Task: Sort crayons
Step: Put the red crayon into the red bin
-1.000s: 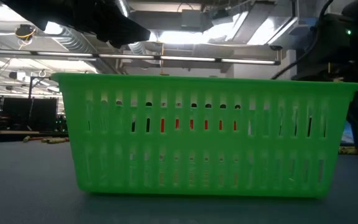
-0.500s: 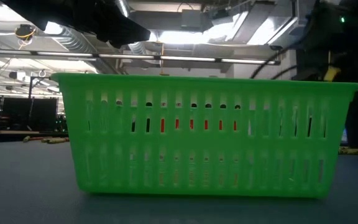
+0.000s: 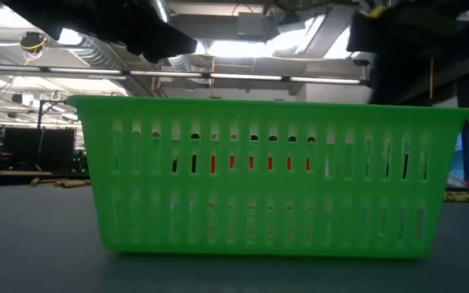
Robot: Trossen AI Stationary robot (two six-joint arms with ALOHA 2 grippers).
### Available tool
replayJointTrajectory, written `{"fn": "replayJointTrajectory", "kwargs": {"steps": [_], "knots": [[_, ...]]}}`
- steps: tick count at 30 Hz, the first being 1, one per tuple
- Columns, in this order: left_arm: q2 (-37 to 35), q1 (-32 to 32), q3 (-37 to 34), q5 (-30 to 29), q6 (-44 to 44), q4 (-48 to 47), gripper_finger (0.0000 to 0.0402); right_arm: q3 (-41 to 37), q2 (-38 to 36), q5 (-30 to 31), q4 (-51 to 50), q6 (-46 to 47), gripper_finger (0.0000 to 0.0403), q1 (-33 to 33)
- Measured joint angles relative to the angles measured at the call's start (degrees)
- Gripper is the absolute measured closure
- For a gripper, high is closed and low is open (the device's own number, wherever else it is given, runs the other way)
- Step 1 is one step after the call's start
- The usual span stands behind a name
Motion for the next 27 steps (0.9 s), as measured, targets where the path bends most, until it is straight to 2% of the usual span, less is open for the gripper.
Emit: {"fn": "replayJointTrajectory", "kwargs": {"steps": [4, 10, 19, 27], "knots": [[0.0, 0.0, 0.0, 0.0, 0.0, 0.0, 0.0302, 0.0, 4.0, 0.0, 9.7, -4.6, 0.0373, -3.0], [0.0, 0.0, 0.0, 0.0, 0.0, 0.1, 0.0302, 1.8, 11.7, -4.5, 20.0, -10.5, 0.0363, -6.6], [0.0, 0.0, 0.0, 0.0, 0.0, 0.0, 0.0302, 13.0, 21.9, -5.7, 20.3, -16.3, 0.0362, -8.0], [0.0, 0.0, 0.0, 0.0, 0.0, 0.0, 0.0302, 17.1, 30.9, -6.0, 20.1, -16.8, 0.0361, -8.4]]}}
